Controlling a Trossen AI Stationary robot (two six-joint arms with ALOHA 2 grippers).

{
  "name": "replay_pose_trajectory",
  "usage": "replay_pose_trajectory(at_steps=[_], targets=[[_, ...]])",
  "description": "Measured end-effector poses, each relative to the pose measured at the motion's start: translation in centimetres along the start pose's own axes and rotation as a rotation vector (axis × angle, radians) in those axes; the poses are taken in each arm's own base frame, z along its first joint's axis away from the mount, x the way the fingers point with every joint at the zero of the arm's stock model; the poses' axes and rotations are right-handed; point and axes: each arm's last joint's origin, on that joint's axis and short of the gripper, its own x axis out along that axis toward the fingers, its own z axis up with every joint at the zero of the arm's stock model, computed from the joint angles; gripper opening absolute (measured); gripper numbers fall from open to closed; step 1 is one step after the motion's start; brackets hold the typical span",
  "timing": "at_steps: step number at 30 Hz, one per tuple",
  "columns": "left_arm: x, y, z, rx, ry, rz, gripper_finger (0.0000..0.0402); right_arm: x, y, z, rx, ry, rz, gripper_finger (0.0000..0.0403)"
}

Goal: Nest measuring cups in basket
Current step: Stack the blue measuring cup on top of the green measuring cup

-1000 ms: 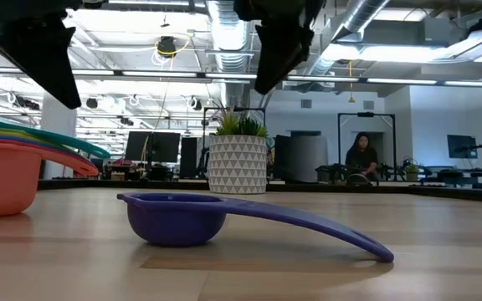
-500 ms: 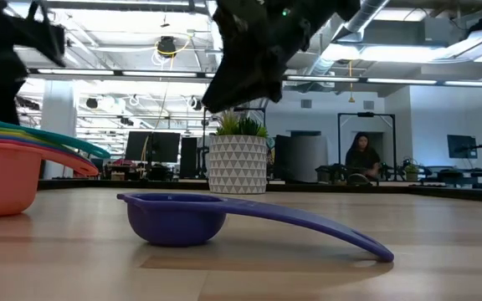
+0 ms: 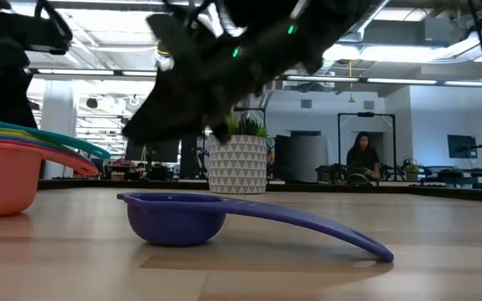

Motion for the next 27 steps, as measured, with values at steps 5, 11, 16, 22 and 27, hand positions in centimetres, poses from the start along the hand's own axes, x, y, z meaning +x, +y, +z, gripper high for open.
replay_pose_trajectory(at_steps=[5,11,16,22,27], targets=[[1.5,0.1,0.1,0.016,0.048,-0.004,0.0000,1.8,-0.5,0.0,0.007,0.007,0.019,0.0118],[2.8,-0.2,0.3,0.015,0.046,-0.066,0.0000,2.7,-1.2,0.2,0.010,0.001,0.045,0.0118],[3.1,-0.6,0.9,0.052,0.031,-0.117,0.0000,2.8,-2.2,0.5,0.015,0.008,0.037,0.0118],[3.4,-1.1,1.7,0.097,0.011,-0.175,0.0000,2.9,-3.3,0.7,0.023,0.015,0.035,0.0118],[3.6,-1.5,2.3,0.132,0.022,-0.231,0.0000,2.9,-3.3,0.8,0.014,0.015,0.036,0.0118]])
